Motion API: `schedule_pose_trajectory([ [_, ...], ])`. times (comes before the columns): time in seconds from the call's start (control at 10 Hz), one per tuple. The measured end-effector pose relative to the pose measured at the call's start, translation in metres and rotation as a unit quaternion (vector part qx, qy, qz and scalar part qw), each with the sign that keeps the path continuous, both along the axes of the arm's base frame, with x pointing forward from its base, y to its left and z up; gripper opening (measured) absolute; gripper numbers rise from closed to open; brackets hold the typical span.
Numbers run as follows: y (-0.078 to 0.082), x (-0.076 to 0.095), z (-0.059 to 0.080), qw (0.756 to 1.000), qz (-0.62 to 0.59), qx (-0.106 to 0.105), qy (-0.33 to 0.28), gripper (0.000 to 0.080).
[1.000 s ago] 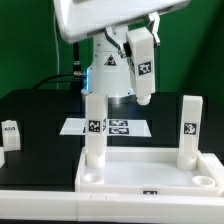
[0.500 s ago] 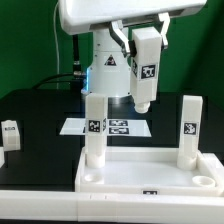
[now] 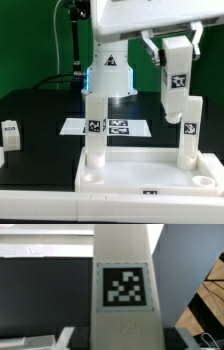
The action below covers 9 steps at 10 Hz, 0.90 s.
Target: Assemble desk
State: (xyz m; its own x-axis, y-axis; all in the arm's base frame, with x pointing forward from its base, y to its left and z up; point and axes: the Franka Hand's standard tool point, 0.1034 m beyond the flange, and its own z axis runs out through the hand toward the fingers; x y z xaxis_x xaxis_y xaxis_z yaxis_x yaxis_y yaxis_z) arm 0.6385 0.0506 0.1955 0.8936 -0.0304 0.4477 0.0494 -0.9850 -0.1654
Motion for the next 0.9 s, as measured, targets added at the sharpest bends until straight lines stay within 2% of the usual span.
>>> schedule_pose_trajectory([
  [0.2,0.008,0.004,0.000,1.000,-0.029,0.010,-0.006,0.0290],
  [0.5,0.006,0.004,0.000,0.999,-0.035,0.009,-0.005,0.0290],
  [0.6,0.015,0.007,0.003,0.998,-0.054,0.010,-0.011,0.0290],
  [0.7,0.033,0.012,0.006,0.997,-0.070,0.008,-0.026,0.0290],
  [0.8,0.046,0.013,0.000,0.996,-0.078,0.006,-0.037,0.0290],
  [0.9,0.047,0.013,-0.007,0.996,-0.078,0.002,-0.037,0.0290],
])
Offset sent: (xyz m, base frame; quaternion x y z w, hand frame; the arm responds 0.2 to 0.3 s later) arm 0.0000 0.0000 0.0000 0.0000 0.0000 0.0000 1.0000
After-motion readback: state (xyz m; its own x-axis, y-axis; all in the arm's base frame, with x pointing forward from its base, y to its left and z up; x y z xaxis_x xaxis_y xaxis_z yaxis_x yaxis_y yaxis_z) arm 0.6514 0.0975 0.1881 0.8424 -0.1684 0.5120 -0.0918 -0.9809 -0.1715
